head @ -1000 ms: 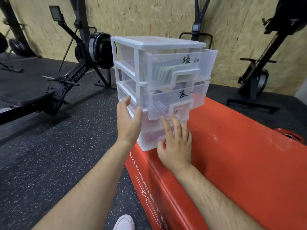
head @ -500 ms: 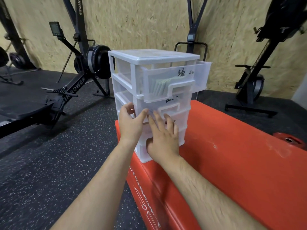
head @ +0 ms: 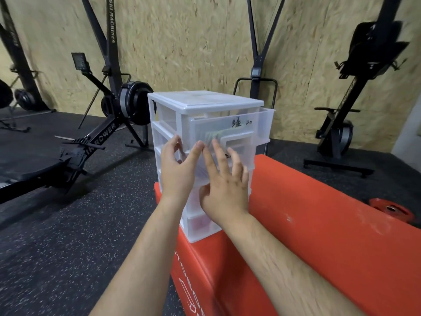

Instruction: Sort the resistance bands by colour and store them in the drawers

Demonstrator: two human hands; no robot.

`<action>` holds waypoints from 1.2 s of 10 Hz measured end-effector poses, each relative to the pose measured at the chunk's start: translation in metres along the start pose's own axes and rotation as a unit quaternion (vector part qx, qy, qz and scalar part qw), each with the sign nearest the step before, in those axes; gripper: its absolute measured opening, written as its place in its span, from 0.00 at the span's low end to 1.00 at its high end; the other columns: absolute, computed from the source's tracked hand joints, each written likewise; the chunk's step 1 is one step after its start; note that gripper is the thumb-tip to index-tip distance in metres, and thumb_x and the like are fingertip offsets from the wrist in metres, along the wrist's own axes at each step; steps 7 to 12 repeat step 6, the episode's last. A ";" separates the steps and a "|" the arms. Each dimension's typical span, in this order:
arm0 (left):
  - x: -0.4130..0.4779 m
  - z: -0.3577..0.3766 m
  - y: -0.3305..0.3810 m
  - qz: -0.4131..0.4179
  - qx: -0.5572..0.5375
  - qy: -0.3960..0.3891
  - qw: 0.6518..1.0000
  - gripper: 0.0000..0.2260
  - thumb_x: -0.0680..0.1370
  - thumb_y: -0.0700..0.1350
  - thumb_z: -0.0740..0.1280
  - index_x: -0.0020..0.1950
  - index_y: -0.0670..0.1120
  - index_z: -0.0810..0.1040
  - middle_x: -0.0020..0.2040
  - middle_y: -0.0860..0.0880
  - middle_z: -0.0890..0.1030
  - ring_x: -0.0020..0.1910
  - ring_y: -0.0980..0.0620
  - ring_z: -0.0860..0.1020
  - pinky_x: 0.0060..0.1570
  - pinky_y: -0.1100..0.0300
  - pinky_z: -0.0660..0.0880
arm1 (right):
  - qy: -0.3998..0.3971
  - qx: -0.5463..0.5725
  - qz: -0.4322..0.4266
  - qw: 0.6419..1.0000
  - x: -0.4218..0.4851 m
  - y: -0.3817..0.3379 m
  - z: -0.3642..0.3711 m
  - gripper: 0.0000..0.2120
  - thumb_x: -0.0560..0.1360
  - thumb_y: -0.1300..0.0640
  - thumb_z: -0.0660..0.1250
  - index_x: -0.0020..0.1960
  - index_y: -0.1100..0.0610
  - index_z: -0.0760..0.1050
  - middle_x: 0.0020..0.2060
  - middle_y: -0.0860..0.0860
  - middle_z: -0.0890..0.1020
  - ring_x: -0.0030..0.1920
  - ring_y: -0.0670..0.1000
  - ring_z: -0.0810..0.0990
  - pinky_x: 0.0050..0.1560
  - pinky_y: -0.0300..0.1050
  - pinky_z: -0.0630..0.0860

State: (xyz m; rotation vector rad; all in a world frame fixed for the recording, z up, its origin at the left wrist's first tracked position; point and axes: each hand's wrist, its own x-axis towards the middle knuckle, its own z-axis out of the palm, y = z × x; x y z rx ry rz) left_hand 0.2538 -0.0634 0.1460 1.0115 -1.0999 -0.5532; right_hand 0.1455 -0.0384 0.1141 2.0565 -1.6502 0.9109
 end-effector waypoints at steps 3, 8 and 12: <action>0.019 -0.003 -0.010 0.007 0.056 0.043 0.998 0.22 0.74 0.50 0.74 0.67 0.50 0.76 0.60 0.57 0.79 0.56 0.56 0.77 0.61 0.53 0.75 | -0.068 -0.002 -0.036 0.997 0.033 -0.010 -0.007 0.40 0.74 0.50 0.61 0.82 0.48 0.48 0.82 0.47 0.47 0.80 0.57 0.41 0.77 0.55 0.41; -0.022 -0.007 0.008 0.153 0.177 0.066 0.970 0.11 0.74 0.50 0.73 0.54 0.51 0.77 0.55 0.52 0.70 0.55 0.53 0.69 0.58 0.61 0.68 | -0.075 -0.021 -0.016 0.997 0.005 0.014 -0.048 0.15 0.78 0.49 0.59 0.61 0.54 0.73 0.57 0.53 0.77 0.58 0.59 0.75 0.55 0.55 0.71; -0.022 -0.007 0.008 0.153 0.177 0.066 0.970 0.11 0.74 0.50 0.73 0.54 0.51 0.77 0.55 0.52 0.70 0.55 0.53 0.69 0.58 0.61 0.68 | -0.075 -0.021 -0.016 0.997 0.005 0.014 -0.048 0.15 0.78 0.49 0.59 0.61 0.54 0.73 0.57 0.53 0.77 0.58 0.59 0.75 0.55 0.55 0.71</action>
